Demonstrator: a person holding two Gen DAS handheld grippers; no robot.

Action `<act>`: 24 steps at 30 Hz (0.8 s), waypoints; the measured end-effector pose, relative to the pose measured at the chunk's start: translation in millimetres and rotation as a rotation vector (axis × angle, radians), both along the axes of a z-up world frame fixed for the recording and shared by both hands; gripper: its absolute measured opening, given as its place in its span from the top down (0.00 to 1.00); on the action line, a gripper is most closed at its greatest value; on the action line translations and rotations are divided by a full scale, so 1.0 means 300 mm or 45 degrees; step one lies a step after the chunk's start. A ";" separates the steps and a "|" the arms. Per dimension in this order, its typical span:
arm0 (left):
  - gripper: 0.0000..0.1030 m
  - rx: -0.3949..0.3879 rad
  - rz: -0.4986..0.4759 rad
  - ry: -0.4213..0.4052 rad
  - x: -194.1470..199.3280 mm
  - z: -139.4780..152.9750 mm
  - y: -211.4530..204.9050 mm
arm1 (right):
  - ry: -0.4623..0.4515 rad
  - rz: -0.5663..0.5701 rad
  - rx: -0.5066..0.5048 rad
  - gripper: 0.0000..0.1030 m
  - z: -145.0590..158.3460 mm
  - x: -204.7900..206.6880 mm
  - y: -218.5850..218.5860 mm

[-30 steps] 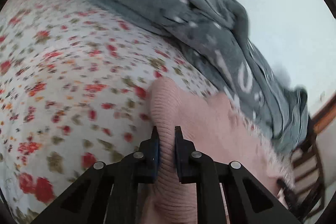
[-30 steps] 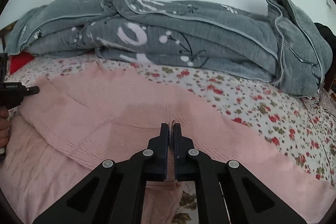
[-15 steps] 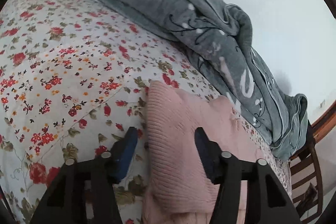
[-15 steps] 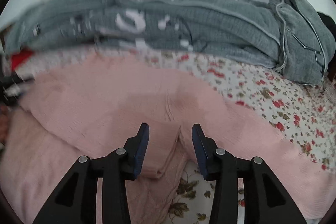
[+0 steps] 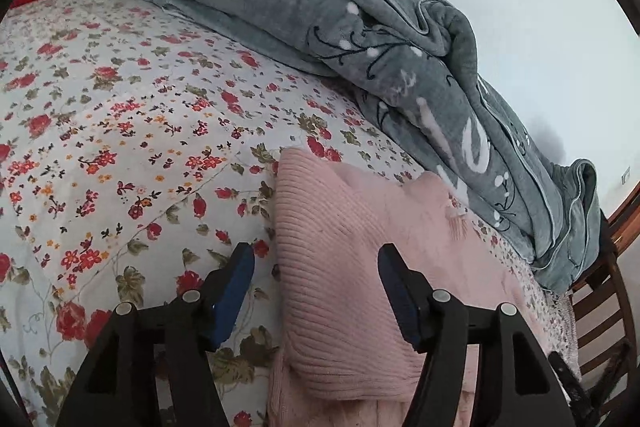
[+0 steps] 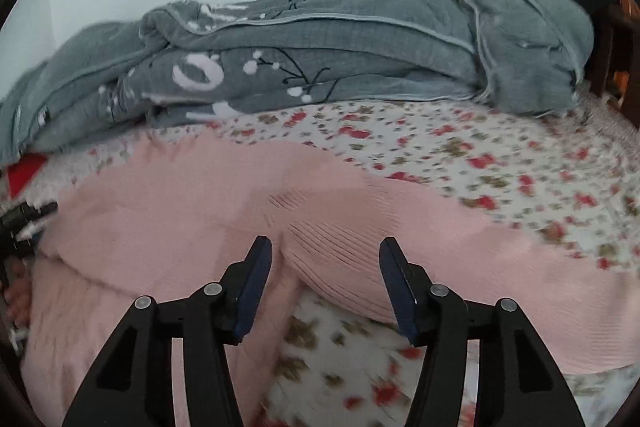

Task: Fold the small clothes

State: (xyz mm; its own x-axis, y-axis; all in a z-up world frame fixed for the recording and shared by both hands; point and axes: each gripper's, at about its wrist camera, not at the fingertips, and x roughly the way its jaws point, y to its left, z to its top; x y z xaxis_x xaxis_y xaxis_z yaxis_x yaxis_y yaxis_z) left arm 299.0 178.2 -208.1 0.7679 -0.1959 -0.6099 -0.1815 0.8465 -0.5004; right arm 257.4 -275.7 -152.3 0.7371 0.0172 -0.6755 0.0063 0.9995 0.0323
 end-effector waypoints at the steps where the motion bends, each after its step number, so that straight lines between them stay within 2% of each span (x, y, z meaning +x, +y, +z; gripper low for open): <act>1: 0.39 0.014 0.005 -0.001 -0.004 0.004 -0.005 | -0.014 -0.004 -0.034 0.46 0.009 -0.018 0.000; 4: 0.37 0.041 0.006 -0.025 -0.035 0.023 -0.019 | -0.076 -0.051 -0.104 0.46 0.050 -0.080 -0.013; 6: 0.34 0.044 0.002 -0.055 -0.069 0.038 -0.023 | -0.068 -0.044 -0.074 0.44 0.074 -0.118 -0.039; 9: 0.26 0.065 0.029 -0.105 -0.123 0.055 -0.030 | -0.066 -0.074 0.005 0.34 0.086 -0.200 -0.106; 11: 0.26 0.090 0.040 -0.119 -0.141 0.061 -0.038 | -0.049 -0.101 0.032 0.31 0.078 -0.265 -0.170; 16: 0.26 0.121 0.050 -0.098 -0.168 0.070 -0.045 | 0.017 -0.245 -0.006 0.27 0.026 -0.381 -0.332; 21: 0.21 0.090 0.070 -0.140 -0.252 0.072 -0.050 | 0.034 -0.359 0.109 0.27 -0.012 -0.456 -0.506; 24: 0.20 0.133 0.067 -0.142 -0.256 0.073 -0.069 | 0.001 -0.430 0.166 0.27 -0.028 -0.479 -0.595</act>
